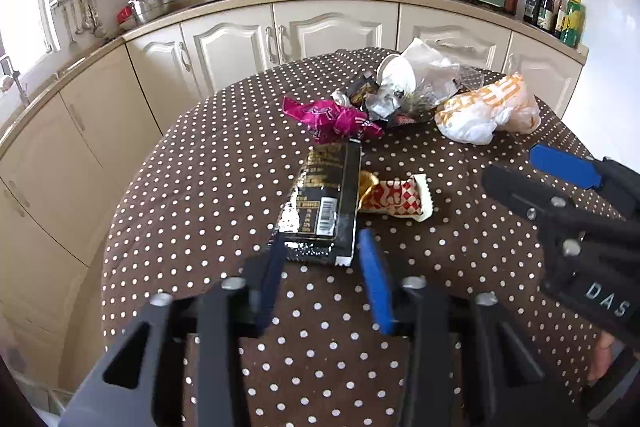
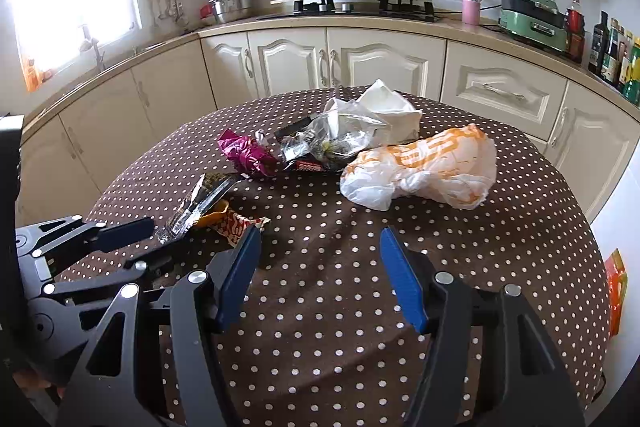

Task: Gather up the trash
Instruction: 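Grasp the black snack bag with the left tool while the right tool grasps the red-white wrapper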

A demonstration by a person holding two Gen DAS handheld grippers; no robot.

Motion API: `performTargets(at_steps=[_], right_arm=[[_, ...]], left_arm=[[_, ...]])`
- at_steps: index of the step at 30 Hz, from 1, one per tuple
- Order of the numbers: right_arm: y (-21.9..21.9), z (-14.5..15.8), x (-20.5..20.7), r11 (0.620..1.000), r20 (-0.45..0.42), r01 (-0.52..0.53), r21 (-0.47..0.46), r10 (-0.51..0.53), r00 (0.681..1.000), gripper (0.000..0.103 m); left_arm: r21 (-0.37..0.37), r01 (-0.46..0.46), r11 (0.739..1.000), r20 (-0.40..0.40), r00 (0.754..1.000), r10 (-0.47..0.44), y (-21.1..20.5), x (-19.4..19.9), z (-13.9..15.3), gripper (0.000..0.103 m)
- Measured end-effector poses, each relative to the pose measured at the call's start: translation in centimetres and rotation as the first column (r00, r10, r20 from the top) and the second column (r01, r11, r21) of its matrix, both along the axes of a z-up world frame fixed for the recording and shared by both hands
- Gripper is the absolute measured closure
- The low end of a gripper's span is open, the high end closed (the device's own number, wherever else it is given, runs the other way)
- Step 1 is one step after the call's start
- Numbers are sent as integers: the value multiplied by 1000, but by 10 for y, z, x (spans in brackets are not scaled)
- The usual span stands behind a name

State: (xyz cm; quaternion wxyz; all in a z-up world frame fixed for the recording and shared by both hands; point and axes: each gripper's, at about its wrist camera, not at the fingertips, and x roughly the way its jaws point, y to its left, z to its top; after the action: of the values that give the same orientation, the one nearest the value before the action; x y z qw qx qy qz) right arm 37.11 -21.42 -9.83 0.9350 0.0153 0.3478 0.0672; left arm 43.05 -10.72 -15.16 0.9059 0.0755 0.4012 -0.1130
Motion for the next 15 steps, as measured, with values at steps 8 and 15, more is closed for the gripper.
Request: performTargets(at_steps=[8, 15], right_arm=[[23, -9, 17, 996, -64, -77, -40, 74, 995, 43], [46, -24, 47, 984, -161, -163, -70, 150, 975, 44]], left_arm=[[-97, -51, 994, 33, 998, 54, 28, -10, 10, 103], [-192, -48, 980, 19, 998, 53, 56, -19, 18, 103]])
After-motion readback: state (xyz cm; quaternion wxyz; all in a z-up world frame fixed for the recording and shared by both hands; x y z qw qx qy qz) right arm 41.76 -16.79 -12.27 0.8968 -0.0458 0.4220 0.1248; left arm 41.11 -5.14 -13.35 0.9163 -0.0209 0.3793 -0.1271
